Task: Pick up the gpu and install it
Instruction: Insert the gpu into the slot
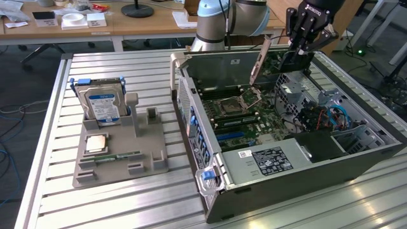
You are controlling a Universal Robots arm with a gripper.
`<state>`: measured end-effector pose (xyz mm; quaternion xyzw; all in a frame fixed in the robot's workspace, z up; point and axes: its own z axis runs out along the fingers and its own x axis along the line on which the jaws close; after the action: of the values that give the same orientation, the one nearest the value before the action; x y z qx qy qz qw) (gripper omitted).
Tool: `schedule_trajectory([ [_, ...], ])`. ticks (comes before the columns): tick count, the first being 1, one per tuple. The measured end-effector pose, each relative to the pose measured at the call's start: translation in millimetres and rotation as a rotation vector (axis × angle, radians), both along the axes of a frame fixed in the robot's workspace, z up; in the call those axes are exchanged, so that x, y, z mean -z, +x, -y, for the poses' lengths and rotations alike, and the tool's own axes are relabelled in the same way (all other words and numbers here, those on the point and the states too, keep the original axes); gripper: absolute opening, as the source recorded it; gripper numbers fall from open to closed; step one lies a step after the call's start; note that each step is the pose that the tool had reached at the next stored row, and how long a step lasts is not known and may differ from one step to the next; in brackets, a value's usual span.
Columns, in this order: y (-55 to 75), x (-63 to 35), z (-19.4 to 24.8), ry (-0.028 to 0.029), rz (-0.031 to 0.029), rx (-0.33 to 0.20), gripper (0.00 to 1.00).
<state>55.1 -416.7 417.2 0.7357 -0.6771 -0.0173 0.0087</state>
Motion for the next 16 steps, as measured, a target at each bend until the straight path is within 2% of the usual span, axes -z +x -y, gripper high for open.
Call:
schedule_trajectory([
  [16,-6.5,0.0,0.0,0.0000,0.0000,0.001,0.26],
])
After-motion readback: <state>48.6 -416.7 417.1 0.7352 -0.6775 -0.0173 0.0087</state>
